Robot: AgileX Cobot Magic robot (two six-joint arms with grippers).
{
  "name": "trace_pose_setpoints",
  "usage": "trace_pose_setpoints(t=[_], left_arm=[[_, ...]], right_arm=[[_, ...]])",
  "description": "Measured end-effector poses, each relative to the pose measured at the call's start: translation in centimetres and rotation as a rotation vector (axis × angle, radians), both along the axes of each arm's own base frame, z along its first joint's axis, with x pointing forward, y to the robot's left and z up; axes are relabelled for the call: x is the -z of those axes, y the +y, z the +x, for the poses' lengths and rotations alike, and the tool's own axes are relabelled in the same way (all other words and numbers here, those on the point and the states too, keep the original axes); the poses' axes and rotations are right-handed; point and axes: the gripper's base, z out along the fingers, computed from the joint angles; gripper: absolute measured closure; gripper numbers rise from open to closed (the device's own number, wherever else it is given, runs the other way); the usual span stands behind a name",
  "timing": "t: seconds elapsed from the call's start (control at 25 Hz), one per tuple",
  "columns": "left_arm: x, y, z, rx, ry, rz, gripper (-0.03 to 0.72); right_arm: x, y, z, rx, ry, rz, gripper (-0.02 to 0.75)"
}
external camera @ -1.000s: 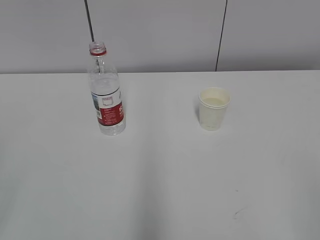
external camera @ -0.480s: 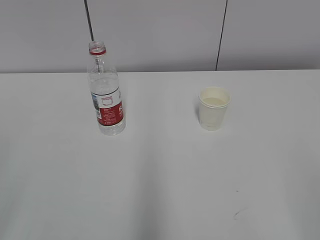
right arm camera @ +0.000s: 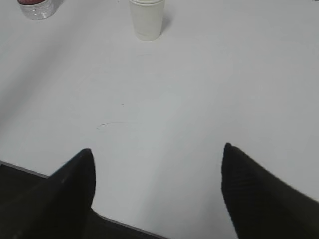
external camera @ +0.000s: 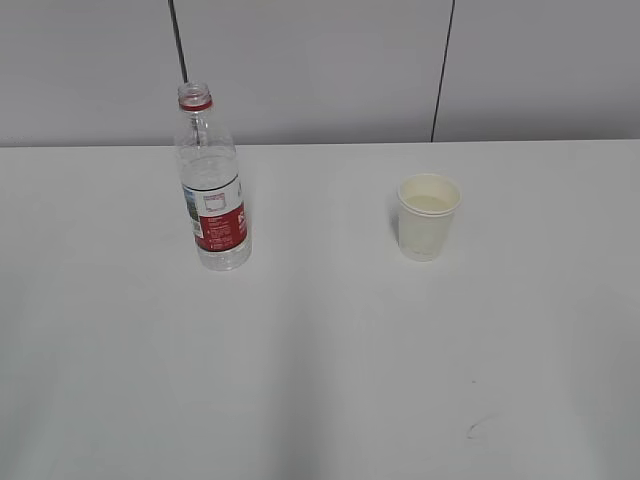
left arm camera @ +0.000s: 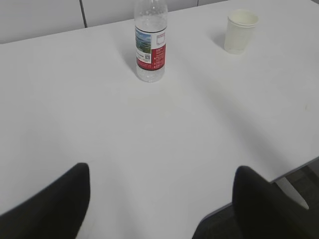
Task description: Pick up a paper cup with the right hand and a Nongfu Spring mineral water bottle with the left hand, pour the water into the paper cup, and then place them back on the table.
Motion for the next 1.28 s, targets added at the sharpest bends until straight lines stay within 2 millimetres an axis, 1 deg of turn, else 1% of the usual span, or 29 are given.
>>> trace_pose_setpoints(t=[0.4, 0.52, 0.68, 0.84, 1.04, 1.28], left_arm=[[0.0, 0.05, 0.01, -0.023, -0.003, 0.007, 0.16], [-0.01, 0.02, -0.04, -0.092, -0.005, 0.011, 0.16], [-0.01, -0.14, -0.17, -0.238, -0.004, 0.012, 0.16], [-0.01, -0.27, -0.25, -0.348, -0.004, 0.013, 0.16], [-0.01, -0.29, -0.27, -0.37, -0.004, 0.013, 0.16], [-0.01, -0.33, -0.29, -0.4, -0.003, 0.014, 0.16]], right_arm=[[-0.01, -0.22, 0.05, 0.019, -0.005, -0.017, 0.156], [-0.01, -0.43, 0.09, 0.032, -0.009, -0.039, 0.156], [-0.02, -0.52, 0.11, 0.04, -0.011, -0.049, 0.156], [-0.02, -0.56, 0.09, 0.094, -0.01, -0.051, 0.156], [-0.02, -0.61, 0.06, 0.191, -0.009, -0.056, 0.156], [-0.04, -0.63, 0.06, 0.201, -0.011, -0.058, 0.156]])
